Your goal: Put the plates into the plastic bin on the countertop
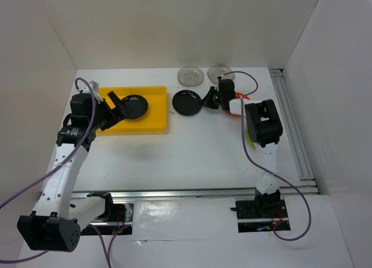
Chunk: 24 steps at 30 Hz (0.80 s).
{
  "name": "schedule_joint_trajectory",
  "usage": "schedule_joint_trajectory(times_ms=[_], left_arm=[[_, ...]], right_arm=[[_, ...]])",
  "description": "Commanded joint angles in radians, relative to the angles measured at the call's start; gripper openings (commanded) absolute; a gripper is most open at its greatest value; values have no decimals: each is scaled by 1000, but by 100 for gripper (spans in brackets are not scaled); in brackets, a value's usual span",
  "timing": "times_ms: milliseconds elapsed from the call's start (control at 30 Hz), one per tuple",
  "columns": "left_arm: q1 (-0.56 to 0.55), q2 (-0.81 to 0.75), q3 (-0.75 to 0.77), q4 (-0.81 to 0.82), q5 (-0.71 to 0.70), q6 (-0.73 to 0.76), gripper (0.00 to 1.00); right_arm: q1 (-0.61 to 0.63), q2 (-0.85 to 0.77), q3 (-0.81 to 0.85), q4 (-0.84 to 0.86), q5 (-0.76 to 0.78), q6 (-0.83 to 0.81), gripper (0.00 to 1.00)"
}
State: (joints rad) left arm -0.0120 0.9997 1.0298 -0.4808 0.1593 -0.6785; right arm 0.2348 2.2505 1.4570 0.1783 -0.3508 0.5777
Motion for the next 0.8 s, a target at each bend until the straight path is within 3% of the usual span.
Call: schedule_joint_trajectory(times_ms=[0, 100, 367, 533, 767], left_arm=[[-5, 25, -28, 19, 63, 39, 99], [-46, 34, -62, 57, 101, 28, 99], [-198, 118, -83, 272, 172, -7, 99], [-345, 241, -36, 326, 125, -38, 99], [-405, 330, -36, 476, 125, -79, 99]], right_arm=[[-8, 14, -47, -45, -13, 10, 3], [-17, -58, -102, -20, -13, 10, 0], [50, -573, -357, -95, 193, -3, 0], [64, -759, -486, -68, 18, -12, 0], [74, -871, -541, -72, -103, -1, 0]])
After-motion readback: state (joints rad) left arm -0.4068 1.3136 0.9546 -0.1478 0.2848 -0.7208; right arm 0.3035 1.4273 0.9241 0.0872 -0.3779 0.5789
